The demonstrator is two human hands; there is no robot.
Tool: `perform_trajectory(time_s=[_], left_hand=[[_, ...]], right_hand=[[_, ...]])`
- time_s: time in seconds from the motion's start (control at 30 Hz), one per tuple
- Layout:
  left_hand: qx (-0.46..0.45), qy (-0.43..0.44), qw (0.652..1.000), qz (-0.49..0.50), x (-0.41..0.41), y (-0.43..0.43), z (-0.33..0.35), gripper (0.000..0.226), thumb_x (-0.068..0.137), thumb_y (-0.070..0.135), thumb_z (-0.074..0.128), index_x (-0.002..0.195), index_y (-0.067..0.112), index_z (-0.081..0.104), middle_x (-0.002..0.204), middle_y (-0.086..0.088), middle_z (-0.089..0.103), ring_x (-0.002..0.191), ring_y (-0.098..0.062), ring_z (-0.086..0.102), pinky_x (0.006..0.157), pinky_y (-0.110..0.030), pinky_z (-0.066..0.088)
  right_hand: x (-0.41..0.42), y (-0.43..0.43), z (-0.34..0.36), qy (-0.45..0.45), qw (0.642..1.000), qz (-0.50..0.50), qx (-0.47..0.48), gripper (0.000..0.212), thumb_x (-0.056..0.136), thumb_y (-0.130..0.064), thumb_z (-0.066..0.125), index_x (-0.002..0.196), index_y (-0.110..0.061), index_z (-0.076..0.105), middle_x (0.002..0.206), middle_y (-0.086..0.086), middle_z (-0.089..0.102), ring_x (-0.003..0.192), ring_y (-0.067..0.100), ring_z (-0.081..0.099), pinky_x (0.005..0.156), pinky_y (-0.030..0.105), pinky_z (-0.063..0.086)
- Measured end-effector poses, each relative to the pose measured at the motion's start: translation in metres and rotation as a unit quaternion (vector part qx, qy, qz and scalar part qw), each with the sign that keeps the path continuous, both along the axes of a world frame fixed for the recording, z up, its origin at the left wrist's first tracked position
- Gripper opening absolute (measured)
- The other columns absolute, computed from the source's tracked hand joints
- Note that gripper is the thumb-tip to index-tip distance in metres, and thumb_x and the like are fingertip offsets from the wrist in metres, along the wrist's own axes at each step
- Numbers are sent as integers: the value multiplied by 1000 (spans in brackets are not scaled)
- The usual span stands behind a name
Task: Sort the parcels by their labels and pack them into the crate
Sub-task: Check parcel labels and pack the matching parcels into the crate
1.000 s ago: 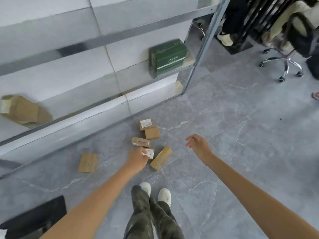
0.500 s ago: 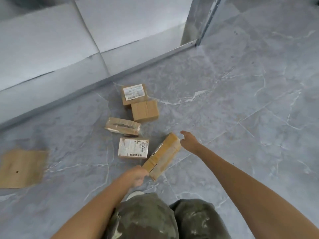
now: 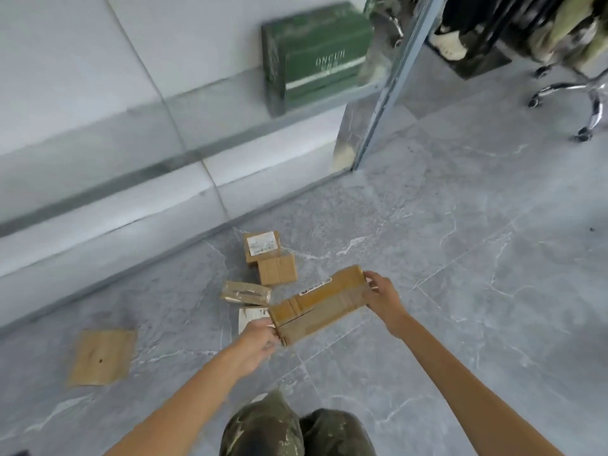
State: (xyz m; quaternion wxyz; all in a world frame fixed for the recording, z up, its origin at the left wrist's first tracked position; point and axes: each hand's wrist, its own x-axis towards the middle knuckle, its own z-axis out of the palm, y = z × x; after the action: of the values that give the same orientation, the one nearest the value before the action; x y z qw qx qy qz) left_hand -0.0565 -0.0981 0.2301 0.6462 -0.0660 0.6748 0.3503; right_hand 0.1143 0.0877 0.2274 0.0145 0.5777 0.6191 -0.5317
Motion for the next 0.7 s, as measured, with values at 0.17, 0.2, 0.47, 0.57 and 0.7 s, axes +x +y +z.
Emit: perform_trajectory(time_s=[0.17, 0.2, 0.47, 0.57, 0.7], left_hand=[[109, 112, 988, 3, -17, 8, 228, 41, 86, -19, 39, 116, 1, 56, 109, -16, 64, 102, -30, 60, 86, -36, 50], [132, 132, 982, 2, -21, 8, 273, 41, 86, -18, 42, 120, 0, 55, 113, -17, 63, 103, -31, 61, 83, -35, 52], [254, 296, 920, 32, -44, -19, 558, 32, 94, -2, 47, 124, 3, 53, 124, -13, 59, 118, -26, 55, 102, -34, 42], [306, 313, 897, 71, -42, -50, 612, 25, 98, 17, 45, 116, 5, 58, 119, -9, 63, 114, -23, 58, 105, -35, 41], [335, 355, 863, 129, -35, -104, 649, 46, 91, 40, 51, 107, -1, 61, 105, -11, 70, 103, -22, 65, 102, -38, 45]], right_hand=[[2, 6, 213, 108, 990, -85, 41, 26, 95, -26, 55, 117, -14, 51, 106, 11, 52, 90, 23, 55, 78, 40, 49], [0, 6, 256, 134, 986, -92, 47, 22, 95, -27, 54, 113, -15, 52, 104, 8, 52, 88, 20, 54, 76, 36, 47], [-22, -14, 537, 305, 942, -101, 94, 19, 97, -39, 46, 85, -24, 46, 102, 14, 54, 94, 29, 56, 94, 50, 47], [-23, -37, 598, 359, 920, -117, 100, 23, 96, -39, 47, 83, -21, 44, 104, 16, 55, 98, 26, 59, 98, 51, 47], [-10, -88, 643, 423, 890, -106, 130, 23, 93, -32, 56, 81, -16, 44, 87, 1, 53, 87, 11, 58, 93, 44, 53]])
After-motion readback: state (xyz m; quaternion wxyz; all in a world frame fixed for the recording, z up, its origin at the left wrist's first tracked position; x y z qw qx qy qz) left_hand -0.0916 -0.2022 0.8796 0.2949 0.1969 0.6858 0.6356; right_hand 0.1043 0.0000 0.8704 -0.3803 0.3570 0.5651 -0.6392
